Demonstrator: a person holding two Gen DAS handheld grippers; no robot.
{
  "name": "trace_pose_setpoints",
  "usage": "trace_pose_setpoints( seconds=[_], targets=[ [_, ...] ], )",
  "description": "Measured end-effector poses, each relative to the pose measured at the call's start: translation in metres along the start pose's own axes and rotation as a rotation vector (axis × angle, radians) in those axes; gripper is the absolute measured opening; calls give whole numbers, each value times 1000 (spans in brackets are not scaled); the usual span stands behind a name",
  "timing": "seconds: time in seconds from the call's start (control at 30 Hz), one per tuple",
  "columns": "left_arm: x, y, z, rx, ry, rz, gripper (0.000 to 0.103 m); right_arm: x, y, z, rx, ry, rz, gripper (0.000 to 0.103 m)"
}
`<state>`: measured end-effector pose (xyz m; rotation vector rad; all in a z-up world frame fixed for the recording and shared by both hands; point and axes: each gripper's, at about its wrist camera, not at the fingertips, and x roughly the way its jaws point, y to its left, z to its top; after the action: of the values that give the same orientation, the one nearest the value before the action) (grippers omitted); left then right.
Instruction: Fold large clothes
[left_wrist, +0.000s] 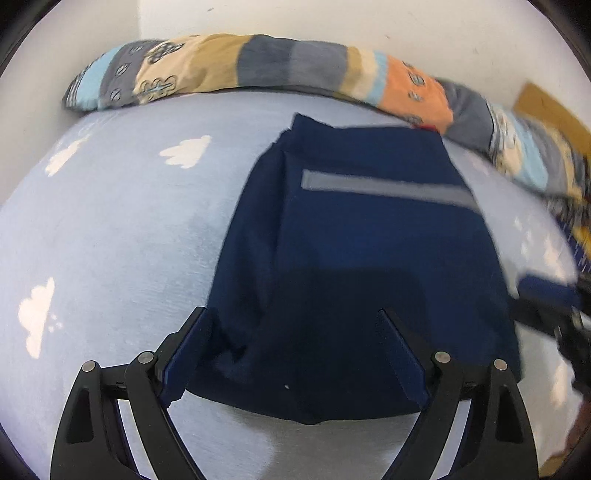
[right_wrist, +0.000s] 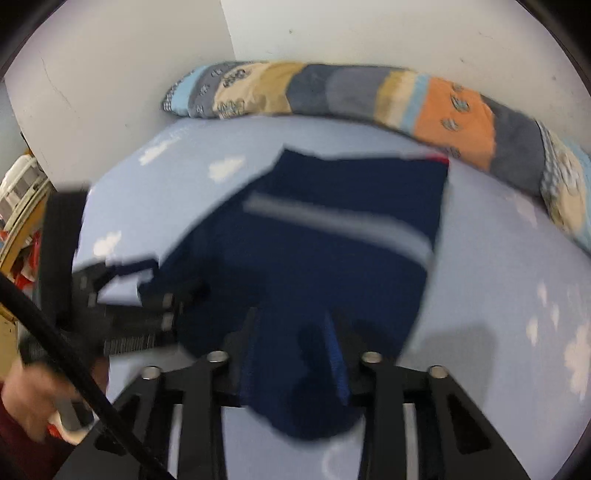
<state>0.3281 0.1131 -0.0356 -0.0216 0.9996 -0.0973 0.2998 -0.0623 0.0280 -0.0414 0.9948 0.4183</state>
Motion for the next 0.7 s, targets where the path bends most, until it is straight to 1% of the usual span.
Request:
trace_pose_setpoints(
  seconds=[0.07,0.13,0.2,0.27,0.43,0.5,0.6,0.63,0.7],
  targets=[
    [11,-5,-9,43,12,58,90,3,-7,-24,43,15,9,25],
    [16,-6,-18,56,1,74,92,22,-10,-35,61,55,0,25],
    [18,-5,-22,58,-3,93,94,34,-10,-36,57,59,-9,26],
    [20,-3,-25,45,0,99,96,44,-13,-36,77,79,-8,26],
    [21,5,-28,-16,5,64,98,48,-13,-36,80,78,-17,26],
    [18,3,-27,-5,-1,77,98,43,-11,-37,67,63,-25,26],
    [9,-1,-25,10,-22,93,98,23,0,-31,25,17,-54,25],
    [4,-2,-23,21,-40,108,98,14,3,-27,14,-9,-55,25],
    [-2,-5,-22,46,-71,140,98,2,5,-21,31,-48,-41,26]
  ],
)
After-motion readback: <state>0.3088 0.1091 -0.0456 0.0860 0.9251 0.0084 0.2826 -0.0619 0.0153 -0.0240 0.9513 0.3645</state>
